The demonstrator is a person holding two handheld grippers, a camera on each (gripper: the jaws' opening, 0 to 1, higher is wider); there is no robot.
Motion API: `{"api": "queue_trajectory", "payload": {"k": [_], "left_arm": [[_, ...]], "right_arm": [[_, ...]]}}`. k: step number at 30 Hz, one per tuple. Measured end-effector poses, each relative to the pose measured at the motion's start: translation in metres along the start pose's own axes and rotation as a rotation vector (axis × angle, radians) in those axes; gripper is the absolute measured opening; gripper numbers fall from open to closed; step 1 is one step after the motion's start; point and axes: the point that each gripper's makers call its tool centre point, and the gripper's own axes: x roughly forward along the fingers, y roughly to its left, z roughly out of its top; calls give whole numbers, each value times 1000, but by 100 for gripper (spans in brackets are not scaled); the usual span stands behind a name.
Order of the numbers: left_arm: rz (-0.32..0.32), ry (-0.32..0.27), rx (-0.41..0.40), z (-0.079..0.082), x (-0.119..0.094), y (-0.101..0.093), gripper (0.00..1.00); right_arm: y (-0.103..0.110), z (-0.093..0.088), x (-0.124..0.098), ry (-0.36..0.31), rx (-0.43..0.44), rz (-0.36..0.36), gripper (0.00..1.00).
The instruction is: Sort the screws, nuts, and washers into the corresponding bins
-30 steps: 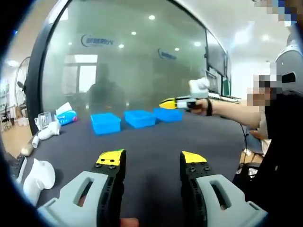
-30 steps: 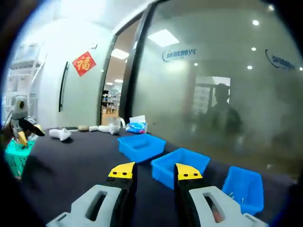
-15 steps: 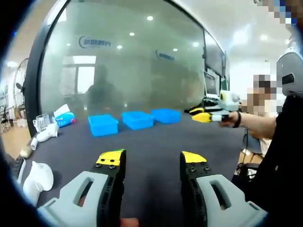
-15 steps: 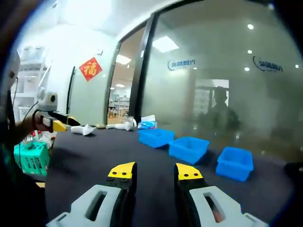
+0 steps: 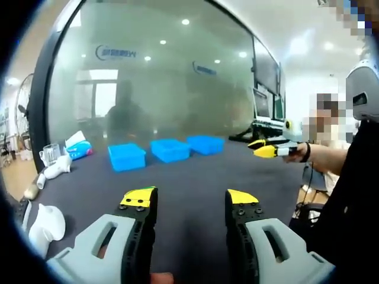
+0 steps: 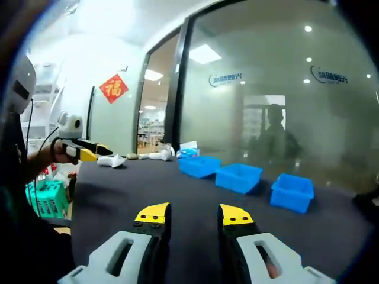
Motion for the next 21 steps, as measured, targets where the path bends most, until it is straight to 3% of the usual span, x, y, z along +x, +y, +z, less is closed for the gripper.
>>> {"api": "queue_trajectory", "payload": {"k": [4, 13, 21], "left_arm": [[-1, 3, -3, -1, -1, 0, 45], [-6, 15, -8, -7, -3, 0, 45], [-21, 33, -15, -15, -2, -2, 45]], "right_arm": [[6, -1, 4, 39, 11, 70, 28], [26, -12, 19, 197, -96, 233, 28], [40, -12, 42, 293, -180, 346, 27]]}}
